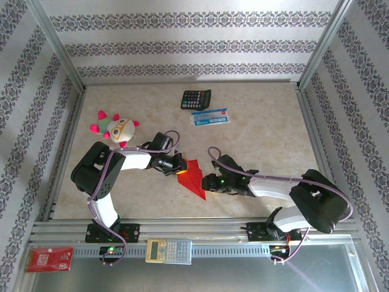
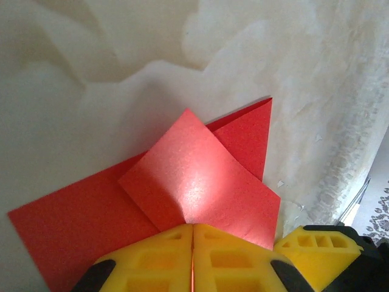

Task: Fold a paper plane with a square sheet of paper (pick it up from the middle)

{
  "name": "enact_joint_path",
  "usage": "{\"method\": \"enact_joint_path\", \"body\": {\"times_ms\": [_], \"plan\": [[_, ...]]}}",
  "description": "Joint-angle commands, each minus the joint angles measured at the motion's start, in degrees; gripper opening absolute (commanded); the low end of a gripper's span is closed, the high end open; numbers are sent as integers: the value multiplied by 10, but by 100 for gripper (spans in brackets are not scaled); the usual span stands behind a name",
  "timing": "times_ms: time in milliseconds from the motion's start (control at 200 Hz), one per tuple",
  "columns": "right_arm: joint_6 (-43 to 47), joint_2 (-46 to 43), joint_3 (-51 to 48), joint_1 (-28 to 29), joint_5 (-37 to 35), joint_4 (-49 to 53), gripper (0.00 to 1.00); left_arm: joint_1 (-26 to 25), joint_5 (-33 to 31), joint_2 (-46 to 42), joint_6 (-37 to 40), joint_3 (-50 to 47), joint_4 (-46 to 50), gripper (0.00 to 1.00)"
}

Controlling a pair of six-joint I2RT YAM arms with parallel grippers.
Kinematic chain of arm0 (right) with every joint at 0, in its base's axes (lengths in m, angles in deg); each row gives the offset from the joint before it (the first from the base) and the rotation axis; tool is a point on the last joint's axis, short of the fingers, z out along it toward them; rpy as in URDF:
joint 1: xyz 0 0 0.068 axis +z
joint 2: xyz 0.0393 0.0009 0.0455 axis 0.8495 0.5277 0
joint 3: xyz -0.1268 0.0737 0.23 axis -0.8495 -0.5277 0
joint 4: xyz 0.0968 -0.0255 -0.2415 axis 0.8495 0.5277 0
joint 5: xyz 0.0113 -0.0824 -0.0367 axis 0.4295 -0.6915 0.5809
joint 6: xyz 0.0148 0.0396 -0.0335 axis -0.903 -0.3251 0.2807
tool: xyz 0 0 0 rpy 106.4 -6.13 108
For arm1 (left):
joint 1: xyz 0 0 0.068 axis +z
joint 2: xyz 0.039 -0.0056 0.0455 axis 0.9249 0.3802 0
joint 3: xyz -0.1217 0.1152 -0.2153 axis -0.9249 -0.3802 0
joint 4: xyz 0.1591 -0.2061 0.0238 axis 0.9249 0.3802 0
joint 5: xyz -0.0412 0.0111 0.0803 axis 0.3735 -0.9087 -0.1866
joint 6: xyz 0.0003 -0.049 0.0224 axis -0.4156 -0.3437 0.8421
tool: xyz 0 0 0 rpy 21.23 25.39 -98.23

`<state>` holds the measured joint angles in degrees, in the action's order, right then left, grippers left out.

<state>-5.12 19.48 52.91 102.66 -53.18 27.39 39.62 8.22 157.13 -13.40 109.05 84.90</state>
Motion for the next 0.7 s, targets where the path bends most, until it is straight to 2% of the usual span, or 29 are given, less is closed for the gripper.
{"method": "enact_joint_path", "body": {"times_ms": [0,280,694], "plan": [[-16,25,4,17,7,-64,37,3,-12,7,6,-17,-7,10],[-33,-17,-22,17,7,-86,36,3,-12,6,6,-19,-5,10],[-48,1,-40,20,4,-95,35,3,-13,5,8,-17,-1,9]]}}
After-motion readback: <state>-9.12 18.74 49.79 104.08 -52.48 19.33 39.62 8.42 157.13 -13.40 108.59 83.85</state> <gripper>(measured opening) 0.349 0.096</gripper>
